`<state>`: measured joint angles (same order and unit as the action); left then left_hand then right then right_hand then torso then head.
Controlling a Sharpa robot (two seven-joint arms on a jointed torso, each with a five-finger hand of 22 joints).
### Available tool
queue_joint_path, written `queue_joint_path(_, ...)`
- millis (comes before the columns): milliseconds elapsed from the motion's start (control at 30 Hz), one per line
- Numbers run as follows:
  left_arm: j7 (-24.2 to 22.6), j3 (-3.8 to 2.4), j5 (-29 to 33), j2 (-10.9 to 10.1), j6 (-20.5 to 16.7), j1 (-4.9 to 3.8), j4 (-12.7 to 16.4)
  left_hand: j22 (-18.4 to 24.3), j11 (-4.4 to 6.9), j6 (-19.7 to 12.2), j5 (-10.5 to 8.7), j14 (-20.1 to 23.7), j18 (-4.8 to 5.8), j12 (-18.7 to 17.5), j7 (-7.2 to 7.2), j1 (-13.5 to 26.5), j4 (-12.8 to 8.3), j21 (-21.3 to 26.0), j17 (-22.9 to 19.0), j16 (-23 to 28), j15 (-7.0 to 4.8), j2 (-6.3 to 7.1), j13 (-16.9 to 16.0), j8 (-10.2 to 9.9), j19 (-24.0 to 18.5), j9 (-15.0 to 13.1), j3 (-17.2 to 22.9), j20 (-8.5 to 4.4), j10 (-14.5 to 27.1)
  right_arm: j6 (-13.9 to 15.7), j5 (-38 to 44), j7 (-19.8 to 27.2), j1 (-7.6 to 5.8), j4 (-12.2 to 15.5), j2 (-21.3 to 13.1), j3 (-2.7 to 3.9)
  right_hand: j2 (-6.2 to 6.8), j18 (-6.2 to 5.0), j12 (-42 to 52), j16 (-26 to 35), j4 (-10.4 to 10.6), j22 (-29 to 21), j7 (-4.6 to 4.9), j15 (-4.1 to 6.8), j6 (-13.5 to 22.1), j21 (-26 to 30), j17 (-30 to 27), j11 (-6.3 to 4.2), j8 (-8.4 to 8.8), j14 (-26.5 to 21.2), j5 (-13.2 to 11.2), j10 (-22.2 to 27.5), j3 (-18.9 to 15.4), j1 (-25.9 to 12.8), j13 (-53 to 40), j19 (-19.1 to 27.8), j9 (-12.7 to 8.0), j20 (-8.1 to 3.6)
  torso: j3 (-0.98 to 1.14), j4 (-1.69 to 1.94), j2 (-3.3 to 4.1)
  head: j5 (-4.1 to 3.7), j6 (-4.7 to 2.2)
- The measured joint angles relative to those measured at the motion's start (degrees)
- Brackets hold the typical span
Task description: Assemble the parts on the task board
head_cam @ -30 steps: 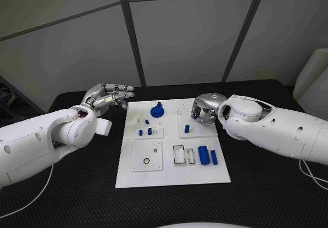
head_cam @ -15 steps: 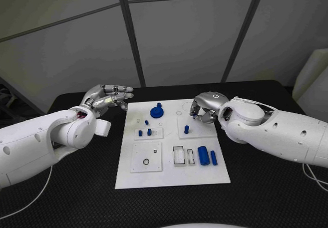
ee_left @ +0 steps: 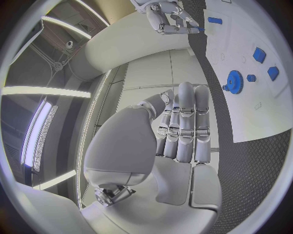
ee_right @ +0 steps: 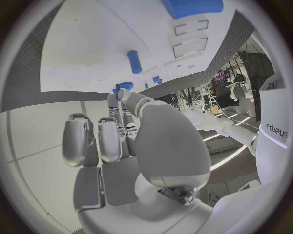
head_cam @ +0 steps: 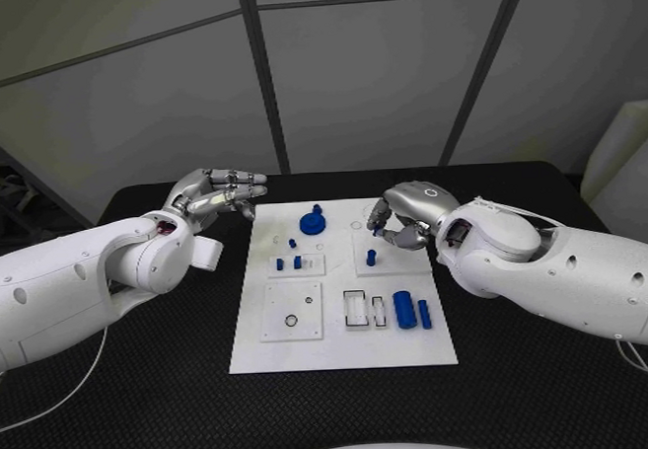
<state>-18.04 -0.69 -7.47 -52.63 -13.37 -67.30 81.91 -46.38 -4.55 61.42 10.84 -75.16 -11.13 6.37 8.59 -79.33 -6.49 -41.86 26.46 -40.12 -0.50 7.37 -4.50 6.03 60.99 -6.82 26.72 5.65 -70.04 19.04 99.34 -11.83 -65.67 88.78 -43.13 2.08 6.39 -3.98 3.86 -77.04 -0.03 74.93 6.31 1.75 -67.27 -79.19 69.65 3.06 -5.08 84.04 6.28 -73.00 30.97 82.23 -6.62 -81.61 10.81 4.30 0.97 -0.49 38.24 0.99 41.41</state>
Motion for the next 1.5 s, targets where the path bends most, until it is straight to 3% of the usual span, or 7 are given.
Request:
queue_joint_path(300, -0.01, 0.0, 0.01, 0.52, 0.04, 0.03, -0.03, -0.07, 0.0, 0.0, 0.0, 0.0, 0.0, 0.0, 0.0, 0.0, 0.0, 0.0, 0.01, 0.0, 0.0, 0.0, 0.0, 0.0, 0.0, 0.0, 0.0, 0.0, 0.0, 0.61, -1.97, 0.67, 0.09, 3.85, 3.45, 0.01, 0.01, -0.01, -0.01, 0.0, -0.16, -0.01, -0.01, 0.0, 0.01, 0.0, -0.06, 0.0, 0.2, 0.0, -0.01, 0.0, 0.15, 0.0, 0.07, 0.0, -0.04, 0.0, -0.01, 0.13, 0.06, 1.99, 0.31)
queue_joint_path(600, -0.02, 0.0, 0.02, 0.82, 0.03, 0.03, 0.18, -0.07, 0.0, 0.0, 0.0, 0.0, 0.0, 0.0, 0.0, 0.0, 0.0, 0.0, -0.04, 0.0, 0.0, 0.0, 0.0, 0.0, 0.0, 0.0, 0.0, 0.0, 0.0, 0.2, -2.74, 1.4, 3.2, 3.67, 7.59, -0.07, 0.01, -0.01, -0.21, 0.0, -0.21, -0.01, -0.02, 0.0, 0.02, 0.0, -0.17, 0.0, 0.28, 0.0, -0.14, 0.0, 0.2, 0.01, 0.04, 0.0, 0.0, 0.0, -0.09, 0.12, 0.13, 4.44, 1.06)
queue_joint_path(900, 0.05, 0.0, 0.03, 1.01, 0.04, 0.03, 0.29, -0.06, 0.0, 0.0, 0.0, 0.0, 0.0, 0.0, 0.0, 0.0, 0.0, 0.0, -0.03, 0.21, 0.0, 0.0, 0.01, 0.0, 0.0, 0.0, 0.0, 0.0, 0.0, -0.4, -2.7, 1.89, 5.67, 1.83, 9.82, -1.7, 0.31, -0.01, -0.21, 0.0, -0.37, -0.01, 0.0, 0.0, 0.16, 0.0, -0.25, 0.0, 0.31, 0.0, -0.2, 0.0, 0.35, -0.29, 0.03, 0.0, 0.01, 0.0, -0.02, 0.05, 0.16, 6.09, 1.65)
queue_joint_path(1200, 0.11, 0.0, 0.04, 1.32, 0.13, 0.02, 0.36, -0.06, 0.0, 0.0, 0.0, 0.0, 0.0, 0.0, 0.0, 0.02, 0.0, 0.0, -0.09, 0.21, 0.01, -0.02, 0.01, -0.23, 0.0, 0.0, 0.0, 0.0, 0.0, -1.07, -2.18, 2.02, 6.79, 0.43, 11.09, -2.06, 0.23, -0.01, -0.21, 0.0, -0.52, -0.09, 0.1, 0.0, 0.3, 0.0, -0.47, 0.01, 0.32, 0.0, -0.31, 0.01, 0.5, -0.39, 0.03, 0.0, 0.01, 0.0, 0.01, 0.02, 0.16, 7.36, 2.12)
queue_joint_path(1500, 0.12, 0.0, 0.05, 1.39, 0.47, 0.02, 0.34, -0.06, 0.0, 0.0, -0.69, 0.0, 0.0, 0.0, 0.0, 0.39, 0.17, 0.23, -0.1, 0.42, 0.01, -0.38, -0.05, -0.22, 0.0, 0.01, -0.17, 0.0, 0.0, -1.45, -1.31, 1.88, 7.2, -0.1, 11.72, -2.37, 0.16, -0.01, -0.22, 0.0, -0.68, -0.15, 0.09, -0.01, 0.32, 0.0, -0.47, 0.01, 0.46, 0.0, -0.33, 0.01, 0.66, -0.61, 0.12, 0.0, -0.03, 0.0, 0.0, -0.01, 0.14, 7.76, 2.49)
